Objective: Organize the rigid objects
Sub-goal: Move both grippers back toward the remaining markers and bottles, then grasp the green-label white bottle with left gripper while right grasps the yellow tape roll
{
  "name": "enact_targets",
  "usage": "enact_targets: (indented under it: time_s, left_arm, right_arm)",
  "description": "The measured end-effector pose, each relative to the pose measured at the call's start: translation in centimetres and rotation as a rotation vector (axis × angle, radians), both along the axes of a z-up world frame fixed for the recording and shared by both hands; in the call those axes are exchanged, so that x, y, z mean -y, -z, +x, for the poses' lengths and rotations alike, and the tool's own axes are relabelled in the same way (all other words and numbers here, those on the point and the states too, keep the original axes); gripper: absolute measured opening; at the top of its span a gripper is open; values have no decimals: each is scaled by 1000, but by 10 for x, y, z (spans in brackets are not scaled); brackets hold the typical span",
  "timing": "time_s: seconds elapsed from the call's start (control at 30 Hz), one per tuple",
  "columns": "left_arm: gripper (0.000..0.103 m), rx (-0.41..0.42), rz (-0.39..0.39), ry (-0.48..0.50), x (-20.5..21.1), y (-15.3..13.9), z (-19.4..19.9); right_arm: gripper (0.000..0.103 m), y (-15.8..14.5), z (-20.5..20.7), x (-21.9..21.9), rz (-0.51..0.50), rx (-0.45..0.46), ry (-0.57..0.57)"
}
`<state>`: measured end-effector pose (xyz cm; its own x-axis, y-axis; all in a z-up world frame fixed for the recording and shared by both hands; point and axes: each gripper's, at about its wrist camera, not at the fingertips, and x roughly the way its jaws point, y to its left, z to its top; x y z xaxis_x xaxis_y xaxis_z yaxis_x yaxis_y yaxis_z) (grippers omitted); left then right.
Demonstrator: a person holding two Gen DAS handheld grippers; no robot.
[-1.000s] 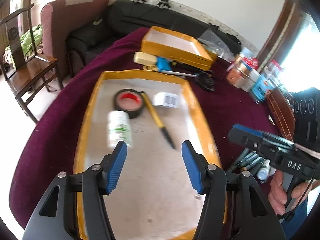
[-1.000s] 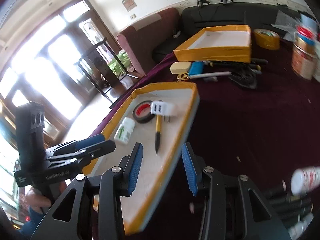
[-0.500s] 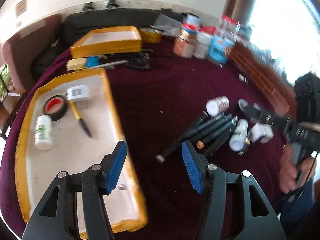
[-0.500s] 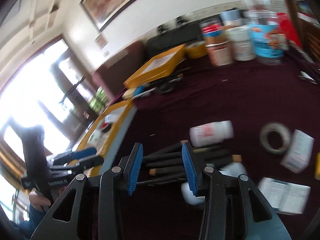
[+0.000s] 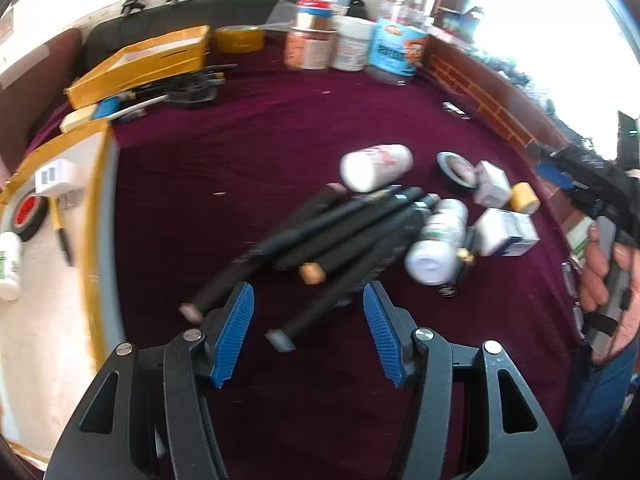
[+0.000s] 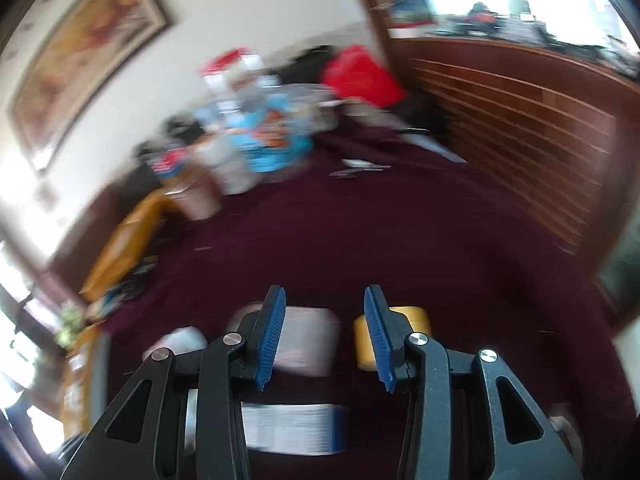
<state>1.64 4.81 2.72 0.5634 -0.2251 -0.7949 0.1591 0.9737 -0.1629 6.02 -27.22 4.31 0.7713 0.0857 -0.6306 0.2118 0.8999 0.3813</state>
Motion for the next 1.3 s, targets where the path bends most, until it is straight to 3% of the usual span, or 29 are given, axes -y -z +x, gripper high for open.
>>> enact_targets:
  time_s: [0.13,0.4,0.7,0.77,0.8,0.97,1.07,1.3]
  left_arm:
    - [56,5,-10,67,23,-2,-3]
    - [56,-17,13,129,44,2,0]
    - [56,-14,63,226,74,-2,25]
    - [46,-16,80,257,82,-1,31]
    - [36,-15,90,281,88,-1,34]
    - [36,-6,204,355,114,-3,40]
    - [36,-9,234,394,124,0,47]
    - [34,-21,189,382,128,3,60]
  right_arm:
    - [37,19,3,23,81,-85,31]
    - [36,47,13,17,42,-164,-11]
    - [35,40,-1,20,71,-72,-5]
    - [35,41,-1,20,86,-71,-11]
    - [35,42,0,20,94,-72,-16]
    - [35,40,-2,21,115,-59,-28]
    - [35,37,-1,19,113,-47,-30]
    - [35,38,-1,18,129,-42,-45]
